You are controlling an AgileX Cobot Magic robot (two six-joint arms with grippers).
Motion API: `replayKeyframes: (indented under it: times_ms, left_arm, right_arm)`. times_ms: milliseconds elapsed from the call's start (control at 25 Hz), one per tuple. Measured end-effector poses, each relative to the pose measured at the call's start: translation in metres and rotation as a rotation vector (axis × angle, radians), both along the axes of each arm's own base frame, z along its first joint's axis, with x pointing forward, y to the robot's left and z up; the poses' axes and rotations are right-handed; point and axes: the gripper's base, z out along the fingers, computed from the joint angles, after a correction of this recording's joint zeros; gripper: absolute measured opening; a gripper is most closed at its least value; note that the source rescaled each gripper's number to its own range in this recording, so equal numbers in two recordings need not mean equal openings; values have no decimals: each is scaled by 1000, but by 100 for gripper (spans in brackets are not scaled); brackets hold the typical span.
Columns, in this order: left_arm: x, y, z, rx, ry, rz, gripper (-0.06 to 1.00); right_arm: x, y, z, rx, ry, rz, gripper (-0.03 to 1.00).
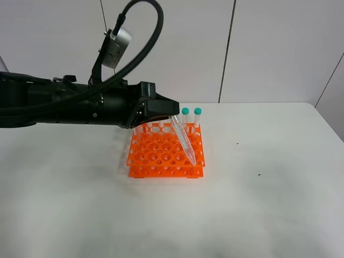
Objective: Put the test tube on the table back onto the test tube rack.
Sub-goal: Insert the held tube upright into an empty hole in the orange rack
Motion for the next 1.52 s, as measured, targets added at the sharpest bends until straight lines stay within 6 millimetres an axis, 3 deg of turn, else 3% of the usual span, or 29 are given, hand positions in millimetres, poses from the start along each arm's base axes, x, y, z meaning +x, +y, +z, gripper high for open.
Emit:
replayKeyframes:
  times_ms: [280, 440, 640, 960, 1160, 1360, 1520]
  left_arm:
    - [-26, 13, 44, -80, -98, 5, 0]
    - [-34, 21, 57, -61, -166, 25, 0]
    - [-27, 28, 52, 66, -237, 110, 0]
    - [-12, 50, 36, 465, -393, 231, 0]
    - [1, 59, 37, 530, -511, 363, 0]
    - [12, 54, 25, 521, -580, 404, 0]
    - [13, 30, 12, 539, -646, 316, 0]
  right_arm:
    - [0, 0, 0, 0, 0, 0, 100]
    - [0, 0, 0, 1, 0, 0, 100]
    - [0, 0, 0, 1, 0, 0, 100]
    - [0, 0, 0, 1, 0, 0, 100]
    - [0, 0, 0, 1, 0, 0, 100]
    - [0, 0, 0, 1, 0, 0, 100]
    - [0, 0, 0, 1, 0, 0, 100]
